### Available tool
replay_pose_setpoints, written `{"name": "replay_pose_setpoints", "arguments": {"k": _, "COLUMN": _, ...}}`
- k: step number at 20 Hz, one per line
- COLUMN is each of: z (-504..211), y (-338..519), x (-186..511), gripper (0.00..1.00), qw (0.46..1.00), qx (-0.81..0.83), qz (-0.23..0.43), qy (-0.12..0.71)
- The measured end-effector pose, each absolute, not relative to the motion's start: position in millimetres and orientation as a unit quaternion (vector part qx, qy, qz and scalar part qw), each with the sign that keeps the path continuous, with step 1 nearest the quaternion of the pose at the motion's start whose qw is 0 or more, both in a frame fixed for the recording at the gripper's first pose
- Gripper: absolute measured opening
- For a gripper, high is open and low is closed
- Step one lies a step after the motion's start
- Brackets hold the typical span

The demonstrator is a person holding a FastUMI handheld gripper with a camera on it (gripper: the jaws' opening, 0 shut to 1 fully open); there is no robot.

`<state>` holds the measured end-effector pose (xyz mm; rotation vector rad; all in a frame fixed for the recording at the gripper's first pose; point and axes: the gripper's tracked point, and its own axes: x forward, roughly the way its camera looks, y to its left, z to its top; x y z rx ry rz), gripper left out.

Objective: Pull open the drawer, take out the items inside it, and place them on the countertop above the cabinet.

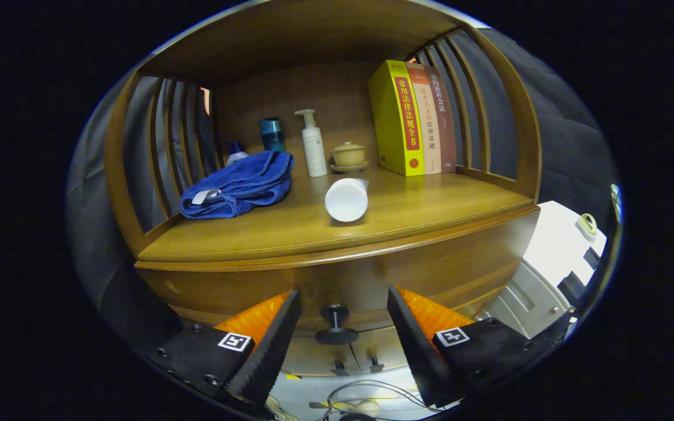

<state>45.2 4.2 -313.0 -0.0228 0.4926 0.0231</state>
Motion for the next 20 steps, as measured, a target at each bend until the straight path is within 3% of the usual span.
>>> {"name": "replay_pose_setpoints", "arguments": {"k": 13, "z": -108, "y": -6, "x": 13, "gripper": 0.98, "qw": 0.990, "qx": -0.025, "qz": -0.002, "qy": 0.141}}
{"name": "replay_pose_setpoints", "arguments": {"k": 20, "z": -61, "y": 3, "x": 5, "gripper": 0.98, "qw": 0.995, "qx": -0.037, "qz": 0.004, "qy": 0.093}}
